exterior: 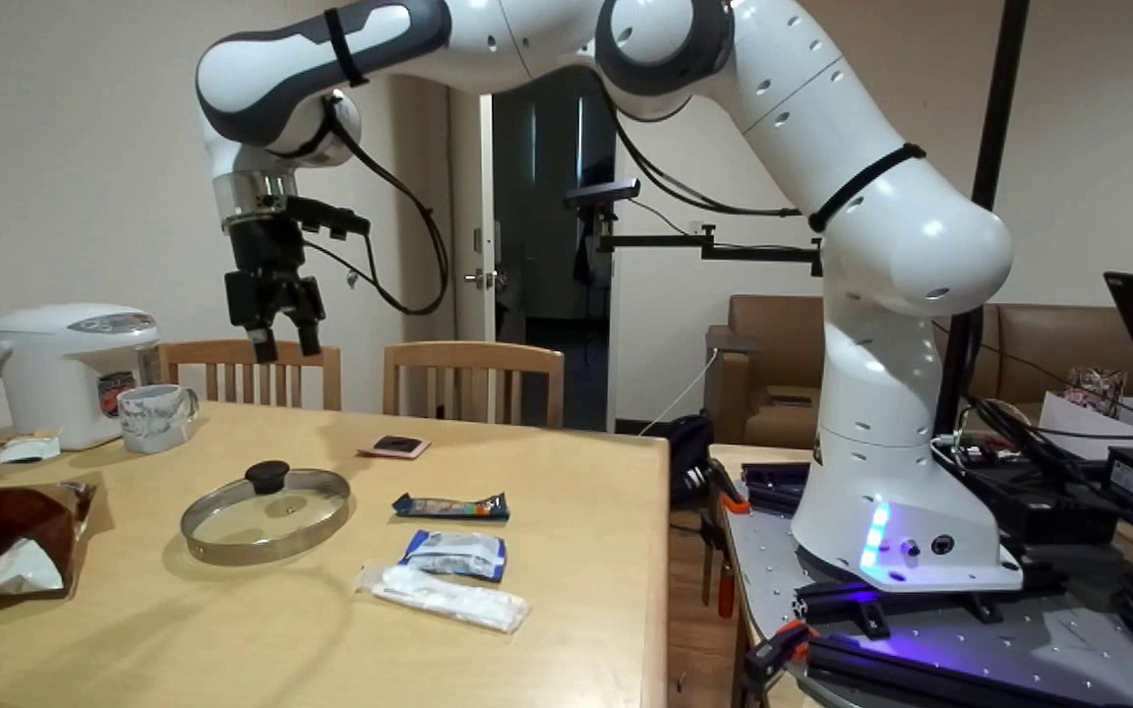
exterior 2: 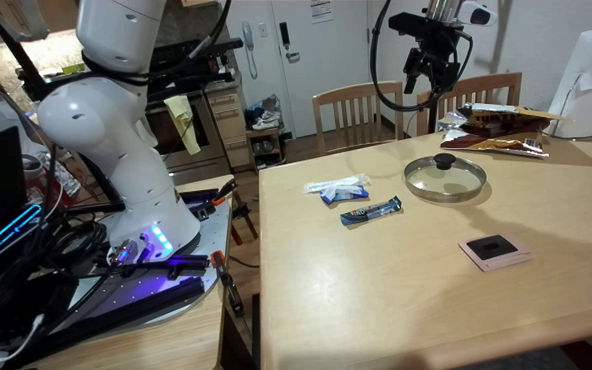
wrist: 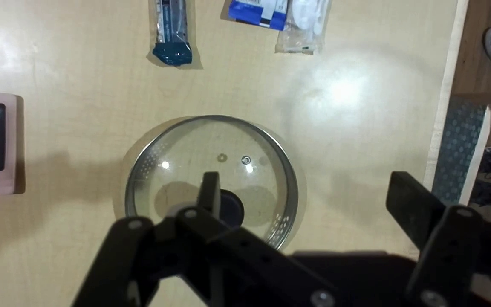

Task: Pick the glass lid and put it over the blue sachet and the white object

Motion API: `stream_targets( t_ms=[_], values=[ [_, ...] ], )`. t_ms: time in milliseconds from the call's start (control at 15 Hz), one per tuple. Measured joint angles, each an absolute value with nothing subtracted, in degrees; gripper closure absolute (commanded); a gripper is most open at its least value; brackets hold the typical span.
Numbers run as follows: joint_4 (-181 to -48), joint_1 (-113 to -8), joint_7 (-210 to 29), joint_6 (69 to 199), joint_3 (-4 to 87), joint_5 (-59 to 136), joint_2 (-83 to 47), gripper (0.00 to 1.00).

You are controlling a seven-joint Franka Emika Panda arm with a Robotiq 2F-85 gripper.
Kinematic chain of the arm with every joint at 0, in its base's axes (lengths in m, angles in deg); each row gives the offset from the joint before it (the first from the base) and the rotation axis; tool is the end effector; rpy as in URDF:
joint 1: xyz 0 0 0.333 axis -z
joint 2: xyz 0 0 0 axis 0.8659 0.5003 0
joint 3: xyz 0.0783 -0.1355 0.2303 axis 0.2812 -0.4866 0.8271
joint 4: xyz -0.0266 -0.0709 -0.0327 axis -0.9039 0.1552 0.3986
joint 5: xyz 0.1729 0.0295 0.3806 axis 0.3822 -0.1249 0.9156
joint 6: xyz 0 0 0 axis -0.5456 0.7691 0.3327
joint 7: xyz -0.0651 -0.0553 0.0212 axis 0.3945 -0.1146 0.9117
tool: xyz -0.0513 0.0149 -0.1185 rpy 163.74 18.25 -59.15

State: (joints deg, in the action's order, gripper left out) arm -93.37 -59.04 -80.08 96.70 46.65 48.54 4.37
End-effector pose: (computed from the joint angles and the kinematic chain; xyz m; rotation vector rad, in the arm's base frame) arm 0.7119 0.0169 0.2941 -2.9847 -0.1097 0.3059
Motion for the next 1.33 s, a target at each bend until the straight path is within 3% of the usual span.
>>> stream_targets(
  t_ms=[667,1000,1333],
  values=[
    [-80.03,-58.54,-79.61,82.6,46.32,47.91,12.13,0.0],
    [-80.12,-58.62,-79.62,83.12,46.3,47.91,12.17,0.0],
    [-82.29,-58.59,-79.63,92.15,46.02,47.99,12.19,0.0]
  ],
)
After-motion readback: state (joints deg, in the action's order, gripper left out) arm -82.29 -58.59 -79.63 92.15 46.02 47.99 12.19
